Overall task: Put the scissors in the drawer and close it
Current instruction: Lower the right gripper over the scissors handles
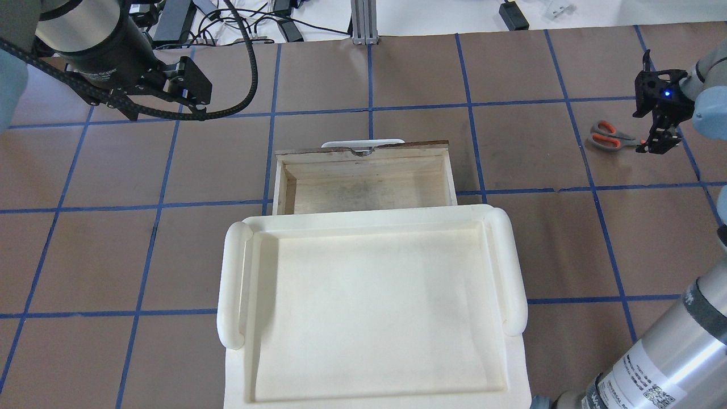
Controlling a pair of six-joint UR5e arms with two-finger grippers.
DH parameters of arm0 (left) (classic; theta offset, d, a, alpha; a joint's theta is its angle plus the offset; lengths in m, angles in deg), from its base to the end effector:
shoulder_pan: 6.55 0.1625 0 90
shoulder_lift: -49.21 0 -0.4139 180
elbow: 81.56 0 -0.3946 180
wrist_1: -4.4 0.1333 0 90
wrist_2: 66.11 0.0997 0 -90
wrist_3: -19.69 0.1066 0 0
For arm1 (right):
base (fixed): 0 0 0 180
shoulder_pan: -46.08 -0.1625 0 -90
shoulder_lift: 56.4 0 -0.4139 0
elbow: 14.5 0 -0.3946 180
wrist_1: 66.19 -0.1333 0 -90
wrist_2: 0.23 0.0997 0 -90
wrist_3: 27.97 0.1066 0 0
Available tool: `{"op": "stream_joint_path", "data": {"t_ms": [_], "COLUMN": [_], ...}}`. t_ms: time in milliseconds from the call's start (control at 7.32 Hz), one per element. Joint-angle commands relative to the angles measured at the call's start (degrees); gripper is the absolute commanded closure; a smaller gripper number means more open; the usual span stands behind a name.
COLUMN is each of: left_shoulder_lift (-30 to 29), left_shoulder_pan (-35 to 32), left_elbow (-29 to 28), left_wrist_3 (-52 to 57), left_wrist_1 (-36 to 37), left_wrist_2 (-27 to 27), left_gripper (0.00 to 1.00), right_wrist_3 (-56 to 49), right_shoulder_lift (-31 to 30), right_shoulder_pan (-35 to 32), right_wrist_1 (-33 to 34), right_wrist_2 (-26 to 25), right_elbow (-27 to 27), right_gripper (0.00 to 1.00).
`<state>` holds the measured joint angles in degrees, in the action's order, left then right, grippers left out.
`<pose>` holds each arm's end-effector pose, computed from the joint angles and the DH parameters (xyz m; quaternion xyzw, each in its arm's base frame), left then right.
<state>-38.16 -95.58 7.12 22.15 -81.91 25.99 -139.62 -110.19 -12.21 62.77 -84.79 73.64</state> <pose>-0.1211 -0.4898 0.5108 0.0118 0.9975 -0.0660 0.0203 -0.2345 -0.6523 0.1760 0.6426 -0.7637 0.0576 0.0232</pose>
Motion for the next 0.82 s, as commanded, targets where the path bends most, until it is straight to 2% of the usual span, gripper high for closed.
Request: {"op": "stream_joint_path", "data": {"t_ms": [0,410,683], "left_shoulder_lift": [0.1,0.36,0.27], "left_shoulder_pan": [-0.09,0.09,0.0], "left_elbow": [0.0,0.0,0.0], "left_wrist_3": [0.09,0.18,0.18], "left_wrist_1": [0.0,-0.09,-0.09], "left_wrist_2": [0.44,0.62,0.53], "left_gripper": [0.0,0.0,0.0], "right_wrist_3": [0.2,0.73,0.82], "right_shoulder_lift": [1.31,1.57,2.01], "right_shoulder_pan": [0.02,0.02,0.02], "right_wrist_1": [-0.21,-0.82,-0.91], "right_wrist_2": [0.09,1.24,1.24], "right_elbow": [-0.95,-0.7,-0.61], "right_gripper": [0.06,0.05,0.08]}}
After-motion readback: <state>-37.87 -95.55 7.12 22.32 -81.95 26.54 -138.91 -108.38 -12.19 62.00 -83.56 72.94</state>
